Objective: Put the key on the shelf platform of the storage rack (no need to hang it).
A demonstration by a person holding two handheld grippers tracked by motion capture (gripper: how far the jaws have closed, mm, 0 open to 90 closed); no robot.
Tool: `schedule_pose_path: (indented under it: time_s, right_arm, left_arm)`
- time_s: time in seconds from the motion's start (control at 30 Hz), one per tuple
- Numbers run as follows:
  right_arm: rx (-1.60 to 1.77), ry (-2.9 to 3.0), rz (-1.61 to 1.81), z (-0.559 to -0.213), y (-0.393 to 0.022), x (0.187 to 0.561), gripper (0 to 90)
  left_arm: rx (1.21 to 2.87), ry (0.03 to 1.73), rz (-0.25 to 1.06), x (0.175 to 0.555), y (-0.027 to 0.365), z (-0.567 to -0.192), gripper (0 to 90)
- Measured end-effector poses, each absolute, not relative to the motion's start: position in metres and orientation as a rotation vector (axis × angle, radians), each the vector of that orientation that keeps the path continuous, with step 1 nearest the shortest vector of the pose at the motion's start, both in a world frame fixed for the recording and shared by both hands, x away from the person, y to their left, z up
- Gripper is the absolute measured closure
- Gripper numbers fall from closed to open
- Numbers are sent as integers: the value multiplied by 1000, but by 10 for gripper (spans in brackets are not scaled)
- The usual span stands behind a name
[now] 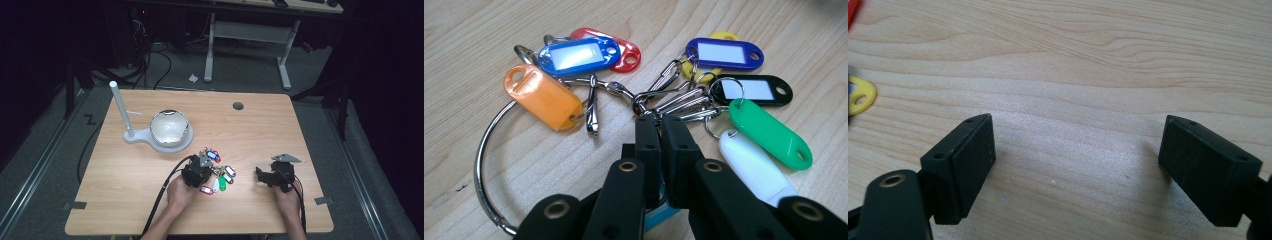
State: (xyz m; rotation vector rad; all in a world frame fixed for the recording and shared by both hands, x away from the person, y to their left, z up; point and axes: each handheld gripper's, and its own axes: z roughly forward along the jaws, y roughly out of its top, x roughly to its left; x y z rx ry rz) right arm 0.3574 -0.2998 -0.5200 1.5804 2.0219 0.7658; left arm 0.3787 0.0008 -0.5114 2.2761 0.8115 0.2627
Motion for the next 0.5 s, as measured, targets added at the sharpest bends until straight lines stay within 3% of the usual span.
schedule_pose_path:
  time_s: [0.5]
  right_arm:
    - [1575, 2025, 767, -520, -300, 358, 152]
  left_arm:
    - [2143, 805, 274, 378, 21, -479, 872]
